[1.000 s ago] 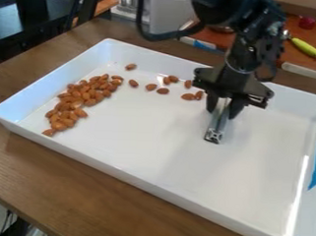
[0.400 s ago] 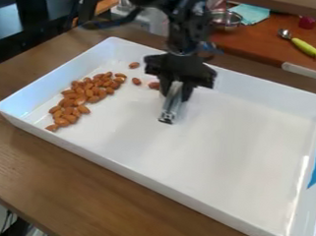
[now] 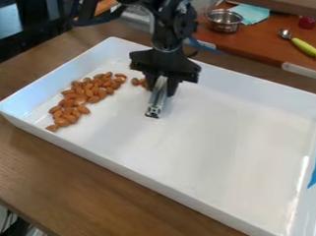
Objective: Sweep into pile
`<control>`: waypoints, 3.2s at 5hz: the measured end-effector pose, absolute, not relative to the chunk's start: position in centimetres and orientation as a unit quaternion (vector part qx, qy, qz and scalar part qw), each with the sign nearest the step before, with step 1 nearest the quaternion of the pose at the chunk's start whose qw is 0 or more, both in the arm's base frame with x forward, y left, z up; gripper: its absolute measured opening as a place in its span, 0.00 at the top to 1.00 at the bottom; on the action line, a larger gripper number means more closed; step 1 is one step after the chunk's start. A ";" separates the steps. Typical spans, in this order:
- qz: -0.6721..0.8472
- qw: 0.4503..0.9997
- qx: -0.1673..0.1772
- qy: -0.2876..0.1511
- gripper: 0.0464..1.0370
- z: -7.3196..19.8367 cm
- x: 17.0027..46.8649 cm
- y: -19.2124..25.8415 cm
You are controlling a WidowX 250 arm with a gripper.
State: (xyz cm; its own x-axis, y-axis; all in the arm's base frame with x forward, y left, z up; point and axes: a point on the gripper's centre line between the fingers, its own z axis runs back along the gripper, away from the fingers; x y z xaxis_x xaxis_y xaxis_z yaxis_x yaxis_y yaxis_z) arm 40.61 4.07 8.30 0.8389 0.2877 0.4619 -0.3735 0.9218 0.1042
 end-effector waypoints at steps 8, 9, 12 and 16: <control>0.329 0.893 0.276 -0.134 0.66 7.8 38.0 7.3; 0.311 0.891 0.299 -0.143 0.66 7.9 38.0 7.5; 0.238 0.914 0.223 -0.239 0.66 7.9 37.7 7.8; 0.200 0.919 0.090 -0.328 0.66 8.1 37.9 8.5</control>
